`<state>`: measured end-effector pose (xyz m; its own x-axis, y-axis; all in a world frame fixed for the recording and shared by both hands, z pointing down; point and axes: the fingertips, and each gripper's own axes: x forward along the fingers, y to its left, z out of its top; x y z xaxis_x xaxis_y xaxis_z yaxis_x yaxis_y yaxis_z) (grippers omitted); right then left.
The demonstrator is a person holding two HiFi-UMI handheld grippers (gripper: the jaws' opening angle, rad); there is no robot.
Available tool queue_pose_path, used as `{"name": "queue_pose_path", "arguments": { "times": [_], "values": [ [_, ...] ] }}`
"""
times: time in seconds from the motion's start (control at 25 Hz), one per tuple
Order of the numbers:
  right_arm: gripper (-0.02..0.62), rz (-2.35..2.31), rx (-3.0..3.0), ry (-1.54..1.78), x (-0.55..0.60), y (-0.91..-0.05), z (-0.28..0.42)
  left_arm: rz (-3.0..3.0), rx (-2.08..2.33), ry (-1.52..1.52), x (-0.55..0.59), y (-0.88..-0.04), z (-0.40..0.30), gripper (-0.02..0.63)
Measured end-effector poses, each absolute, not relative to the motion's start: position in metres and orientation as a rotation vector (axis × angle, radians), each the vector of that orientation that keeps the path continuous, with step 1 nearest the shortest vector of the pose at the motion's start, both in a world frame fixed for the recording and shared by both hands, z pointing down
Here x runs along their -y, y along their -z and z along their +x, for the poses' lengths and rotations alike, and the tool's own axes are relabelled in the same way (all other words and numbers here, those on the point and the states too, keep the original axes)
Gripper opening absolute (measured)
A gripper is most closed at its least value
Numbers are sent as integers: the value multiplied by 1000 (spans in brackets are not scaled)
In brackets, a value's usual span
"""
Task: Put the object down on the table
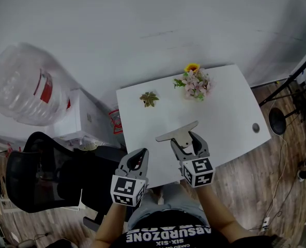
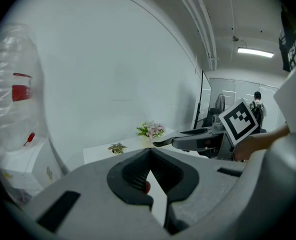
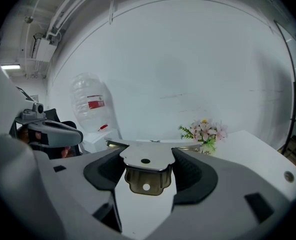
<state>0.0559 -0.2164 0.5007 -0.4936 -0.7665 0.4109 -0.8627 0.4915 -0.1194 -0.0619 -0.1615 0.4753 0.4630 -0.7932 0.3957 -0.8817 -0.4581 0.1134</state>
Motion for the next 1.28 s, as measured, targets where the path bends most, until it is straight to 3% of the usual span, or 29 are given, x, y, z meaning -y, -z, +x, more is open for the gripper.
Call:
{"name": "queue_pose_path", "arguments": {
  "times": [1.28],
  "values": [
    [287, 1305, 2344, -499, 224, -552, 52, 2394, 1422, -421, 174, -479, -73, 3]
  ]
}}
